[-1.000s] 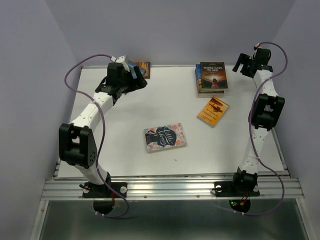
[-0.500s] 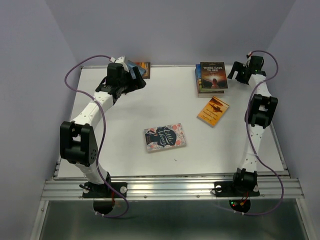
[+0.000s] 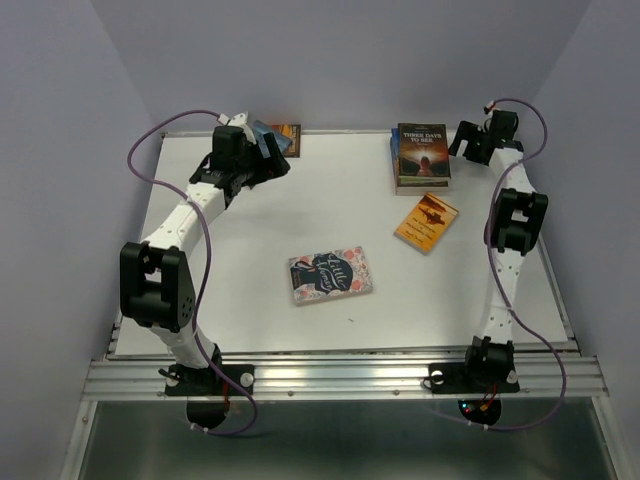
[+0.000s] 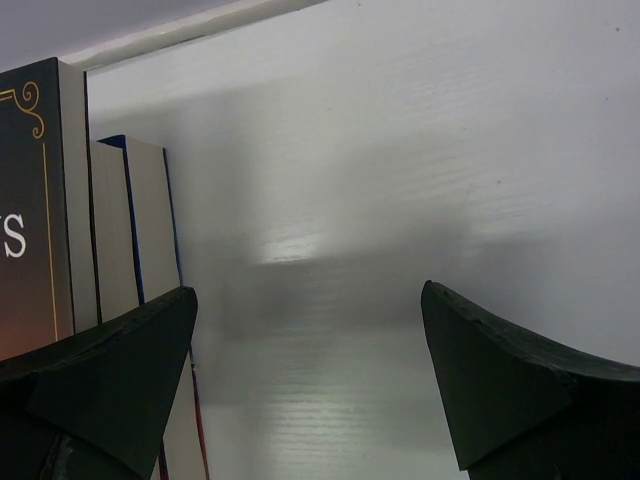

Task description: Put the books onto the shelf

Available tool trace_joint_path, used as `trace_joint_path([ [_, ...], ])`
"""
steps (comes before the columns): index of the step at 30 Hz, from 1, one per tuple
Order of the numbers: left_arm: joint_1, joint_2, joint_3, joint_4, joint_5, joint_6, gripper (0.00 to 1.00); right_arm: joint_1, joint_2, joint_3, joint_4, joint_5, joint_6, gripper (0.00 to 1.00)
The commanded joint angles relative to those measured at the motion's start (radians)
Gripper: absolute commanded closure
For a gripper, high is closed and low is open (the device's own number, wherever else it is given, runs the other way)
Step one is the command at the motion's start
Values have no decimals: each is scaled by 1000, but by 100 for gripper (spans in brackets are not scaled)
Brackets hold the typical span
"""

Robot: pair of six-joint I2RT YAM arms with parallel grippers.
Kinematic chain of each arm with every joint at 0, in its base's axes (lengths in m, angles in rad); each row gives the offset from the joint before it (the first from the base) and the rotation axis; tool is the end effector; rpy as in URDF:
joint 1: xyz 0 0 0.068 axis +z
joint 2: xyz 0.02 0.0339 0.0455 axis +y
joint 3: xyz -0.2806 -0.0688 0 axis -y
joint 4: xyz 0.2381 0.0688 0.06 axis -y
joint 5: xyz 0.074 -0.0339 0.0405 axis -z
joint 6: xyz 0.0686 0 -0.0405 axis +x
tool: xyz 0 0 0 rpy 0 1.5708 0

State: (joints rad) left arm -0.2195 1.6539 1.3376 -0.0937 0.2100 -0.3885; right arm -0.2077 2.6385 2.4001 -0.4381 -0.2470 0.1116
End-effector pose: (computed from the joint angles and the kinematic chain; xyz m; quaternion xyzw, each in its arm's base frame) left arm 0.4045 -0.1049 0.3199 -0.0129 0.8335 -0.2469 0.4941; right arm 0.6111 -0.1116 0.1629 0.0897 0.8919 0.0903 0.4339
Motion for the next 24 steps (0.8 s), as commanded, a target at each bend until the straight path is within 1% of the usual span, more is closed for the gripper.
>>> trace_joint_path([
  [1,9,-6,23,42,5,25,1,19,20,48,61,-9,-3,0],
  [11,11,10,31,38,25,36,1,19,26,50,87,49,2,0],
  [15,11,23,37,31,37,39,1,19,31,47,159,75,32,0],
  [20,11,37,40,29,46,40,1,19,43,34,277,43,63,0],
  [24,11,55,48,28,54,39,1,30,52,30,324,12,62,0],
])
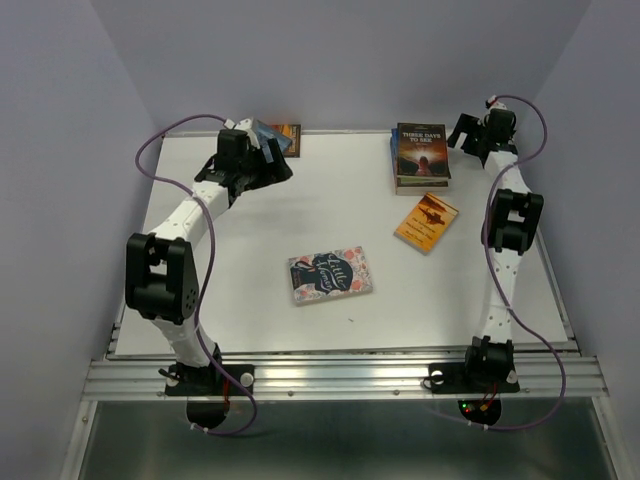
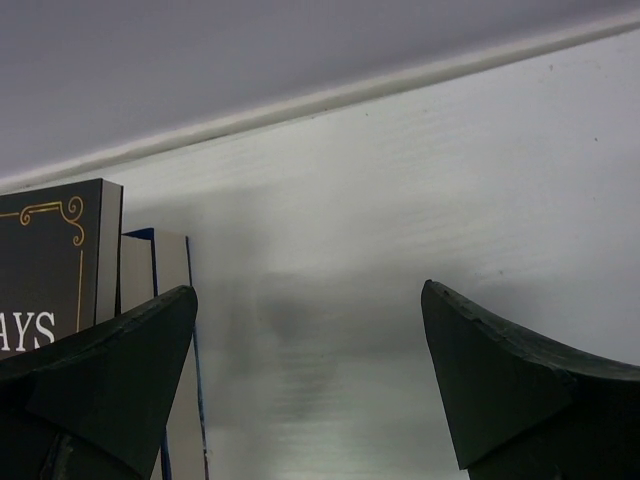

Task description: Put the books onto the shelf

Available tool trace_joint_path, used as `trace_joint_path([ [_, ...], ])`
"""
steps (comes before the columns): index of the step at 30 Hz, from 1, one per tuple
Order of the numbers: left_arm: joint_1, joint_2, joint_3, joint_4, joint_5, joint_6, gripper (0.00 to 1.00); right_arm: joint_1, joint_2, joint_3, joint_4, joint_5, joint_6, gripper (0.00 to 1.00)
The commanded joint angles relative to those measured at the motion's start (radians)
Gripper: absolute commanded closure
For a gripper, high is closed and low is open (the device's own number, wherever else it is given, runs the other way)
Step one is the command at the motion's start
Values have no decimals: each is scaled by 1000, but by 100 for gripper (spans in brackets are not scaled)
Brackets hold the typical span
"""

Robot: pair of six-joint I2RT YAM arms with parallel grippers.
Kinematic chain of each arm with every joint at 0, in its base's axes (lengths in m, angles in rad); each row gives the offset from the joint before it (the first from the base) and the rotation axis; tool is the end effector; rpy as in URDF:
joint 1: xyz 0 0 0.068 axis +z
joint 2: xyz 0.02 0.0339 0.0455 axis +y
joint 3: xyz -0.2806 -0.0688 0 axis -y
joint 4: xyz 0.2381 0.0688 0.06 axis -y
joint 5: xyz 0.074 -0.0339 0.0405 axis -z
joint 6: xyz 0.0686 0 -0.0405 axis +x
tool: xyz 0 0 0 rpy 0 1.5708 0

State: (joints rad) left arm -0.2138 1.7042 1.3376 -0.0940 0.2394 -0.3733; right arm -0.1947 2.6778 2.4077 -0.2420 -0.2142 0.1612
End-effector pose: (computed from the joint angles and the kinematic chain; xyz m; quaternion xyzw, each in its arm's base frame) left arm 0.4139 -0.1065 0.2998 -0.0045 0.8461 -0.2485 0.4715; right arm 0.6301 -0.1094 0.1642 0.0988 0.8542 0.0838 0.5036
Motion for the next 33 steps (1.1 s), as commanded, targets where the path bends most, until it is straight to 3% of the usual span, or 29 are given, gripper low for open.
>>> trace_joint_path([
  [1,5,11,51,27,26,24,1,17,17,24,139,-17,11,0],
  [17,4,35,58,17,23,25,1,46,50,30,274,71,40,0],
  [25,16,44,104,8,5,14,1,46,-108,-126,310,260,21,0],
  [33,114,162,285,-25,3,144,1,46,-356,-341,313,285,27,0],
])
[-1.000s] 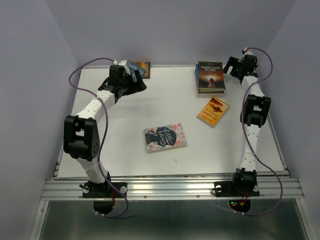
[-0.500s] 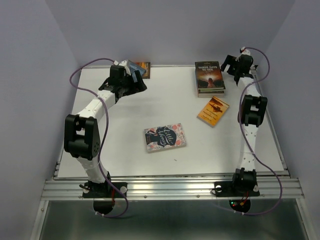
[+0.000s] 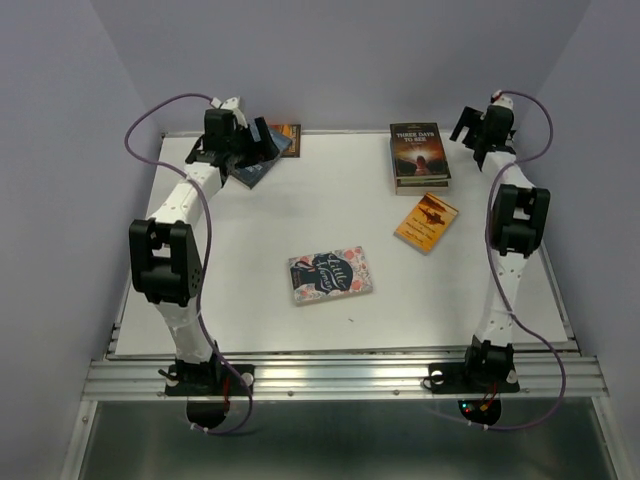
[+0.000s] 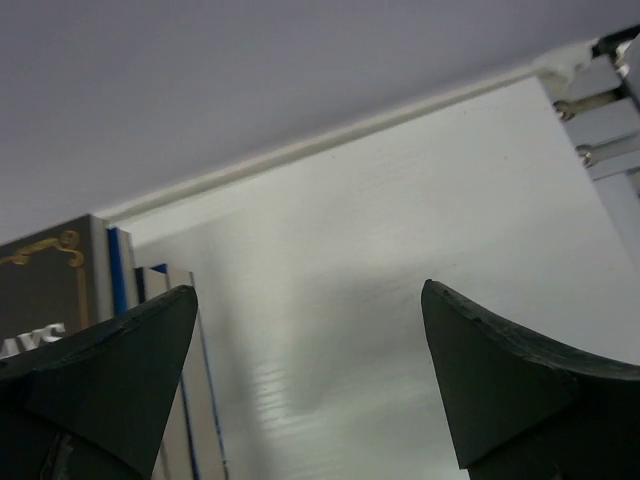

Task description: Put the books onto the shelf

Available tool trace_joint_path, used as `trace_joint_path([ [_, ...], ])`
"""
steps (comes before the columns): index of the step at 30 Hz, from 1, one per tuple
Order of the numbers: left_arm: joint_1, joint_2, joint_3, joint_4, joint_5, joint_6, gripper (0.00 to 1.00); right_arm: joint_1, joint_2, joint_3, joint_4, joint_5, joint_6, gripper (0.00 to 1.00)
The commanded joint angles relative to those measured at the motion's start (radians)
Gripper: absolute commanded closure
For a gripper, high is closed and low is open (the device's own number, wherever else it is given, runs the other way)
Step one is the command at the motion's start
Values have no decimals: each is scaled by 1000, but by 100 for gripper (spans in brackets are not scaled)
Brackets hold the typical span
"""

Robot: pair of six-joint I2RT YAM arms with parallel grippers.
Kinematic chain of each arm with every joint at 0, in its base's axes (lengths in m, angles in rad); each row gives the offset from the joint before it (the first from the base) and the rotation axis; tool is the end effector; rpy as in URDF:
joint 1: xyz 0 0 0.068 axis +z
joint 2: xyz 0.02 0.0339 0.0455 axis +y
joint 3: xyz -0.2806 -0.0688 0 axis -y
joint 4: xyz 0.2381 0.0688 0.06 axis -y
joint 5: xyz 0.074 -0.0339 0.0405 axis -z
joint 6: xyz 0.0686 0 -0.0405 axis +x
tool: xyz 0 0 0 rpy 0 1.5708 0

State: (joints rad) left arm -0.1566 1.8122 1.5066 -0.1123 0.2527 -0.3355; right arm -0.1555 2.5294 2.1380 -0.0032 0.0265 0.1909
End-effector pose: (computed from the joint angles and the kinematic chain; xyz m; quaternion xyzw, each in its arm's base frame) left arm 0.4522 -0.0888 0.3146 -0.0059 0.8345 -0.2342 0.4987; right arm 0.6164 -0.0985 0.1846 0.1506 0.8182 -0.0012 0.5548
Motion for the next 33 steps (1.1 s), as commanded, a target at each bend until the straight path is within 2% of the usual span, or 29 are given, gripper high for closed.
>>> trace_joint_path([
  [1,66,80,194,-16,-30,128,1,7,-240,-105,72,41,-8,0],
  [5,140,281,432,-108,-46,133,1,7,-426,-314,72,10,7,0],
  [8,203,478,798,-179,-4,86,1,25,-555,-479,74,-17,24,0],
  [9,210,565,857,-193,-3,75,1,25,-582,-515,75,-19,28,0],
  [11,224,639,941,-127,-3,47,1,46,-645,-598,74,-69,35,0],
  [15,233,654,844,52,34,-28,1,71,-707,-691,74,-111,68,0],
  [16,235,662,825,147,45,-40,1,71,-715,-704,74,-120,83,0],
  [18,233,715,854,193,36,-80,1,83,-722,-719,68,-163,90,0],
  [20,233,787,932,188,45,-115,1,92,-727,-721,59,-178,100,0],
  [23,233,848,954,201,86,-163,1,102,-732,-728,55,-204,119,0],
  [26,232,861,902,227,140,-214,1,111,-742,-737,52,-220,125,0],
  [33,195,843,793,226,224,-195,3,111,-799,-791,51,-237,117,0],
])
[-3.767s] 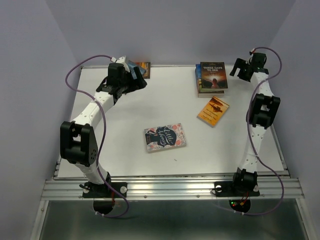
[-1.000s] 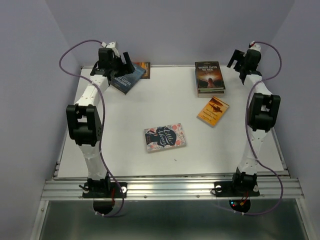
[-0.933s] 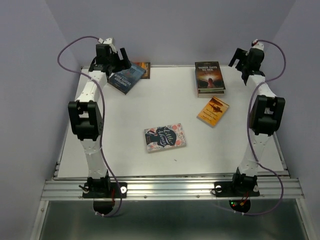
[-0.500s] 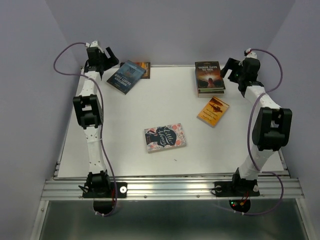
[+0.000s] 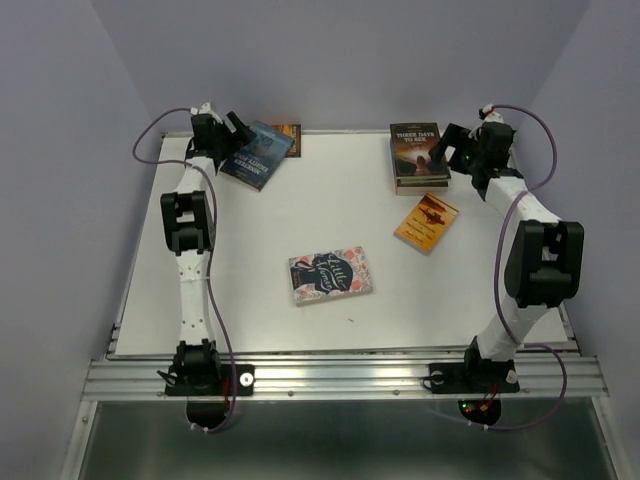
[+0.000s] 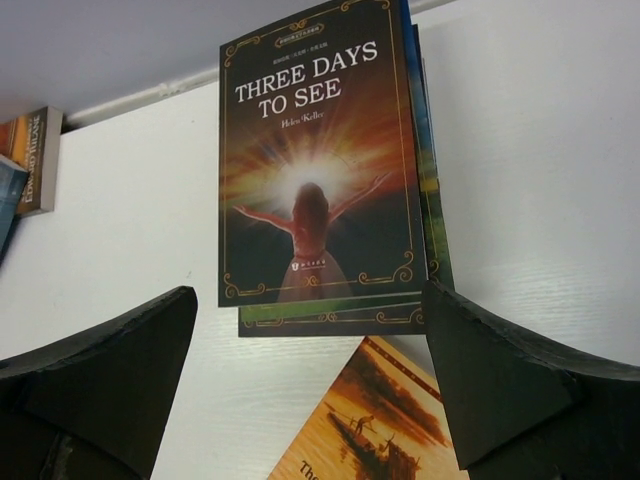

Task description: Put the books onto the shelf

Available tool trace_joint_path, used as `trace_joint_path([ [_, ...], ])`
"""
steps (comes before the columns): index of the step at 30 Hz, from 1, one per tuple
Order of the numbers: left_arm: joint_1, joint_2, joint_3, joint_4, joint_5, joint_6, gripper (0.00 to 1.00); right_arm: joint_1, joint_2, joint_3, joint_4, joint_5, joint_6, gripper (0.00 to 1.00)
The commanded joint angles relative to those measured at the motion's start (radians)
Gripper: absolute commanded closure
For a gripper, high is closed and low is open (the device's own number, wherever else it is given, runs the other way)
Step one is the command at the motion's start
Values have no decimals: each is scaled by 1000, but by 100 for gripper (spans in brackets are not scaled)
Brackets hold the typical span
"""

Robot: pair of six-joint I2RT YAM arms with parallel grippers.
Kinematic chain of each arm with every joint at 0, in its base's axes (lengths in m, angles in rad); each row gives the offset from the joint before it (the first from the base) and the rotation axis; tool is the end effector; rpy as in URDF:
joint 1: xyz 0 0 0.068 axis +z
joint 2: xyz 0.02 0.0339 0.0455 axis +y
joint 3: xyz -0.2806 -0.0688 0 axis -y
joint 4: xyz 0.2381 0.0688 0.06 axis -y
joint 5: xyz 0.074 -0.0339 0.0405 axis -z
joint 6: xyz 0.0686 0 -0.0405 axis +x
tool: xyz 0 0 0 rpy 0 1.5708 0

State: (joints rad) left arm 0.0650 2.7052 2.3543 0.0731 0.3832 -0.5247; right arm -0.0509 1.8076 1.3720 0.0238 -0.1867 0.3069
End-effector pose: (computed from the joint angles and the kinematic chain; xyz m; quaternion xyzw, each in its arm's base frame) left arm 0.6512 0.0167 0.1689 -0.1179 0.7831 -0.2827 0.5412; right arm 0.4567 -0.0105 0.2836 0.0980 0.8289 0.1470 0.5308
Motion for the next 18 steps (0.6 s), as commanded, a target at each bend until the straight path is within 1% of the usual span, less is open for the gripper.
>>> trace_joint_path([
  [1,-40,-56,-70,43,112,5,9,6,-89,-42,22,-23,-2,0],
  [4,-60,-87,-124,48,125,38,18,6,-106,-68,22,-23,-2,0],
  [5,-60,-97,-138,47,131,51,24,6,-113,-74,21,-25,0,0],
  [6,-92,-120,-171,44,134,75,28,6,-125,-92,21,-25,0,0],
  [7,-97,-133,-193,40,138,84,33,6,-131,-102,22,-25,-2,0],
  [8,-102,-148,-214,40,146,91,44,6,-140,-119,21,-22,-2,0],
  [9,-109,-177,-263,34,149,107,50,6,-155,-128,21,-20,-3,0],
  [11,-117,-208,-315,33,164,138,55,6,-171,-143,18,-17,-6,0],
  [13,-128,-255,-389,27,171,173,55,6,-195,-165,13,-14,-12,0],
  [16,-160,-309,-452,-21,172,285,62,6,-223,-192,13,-5,-5,0],
  [18,-175,-350,-512,-32,184,319,63,6,-232,-205,11,-14,0,0],
])
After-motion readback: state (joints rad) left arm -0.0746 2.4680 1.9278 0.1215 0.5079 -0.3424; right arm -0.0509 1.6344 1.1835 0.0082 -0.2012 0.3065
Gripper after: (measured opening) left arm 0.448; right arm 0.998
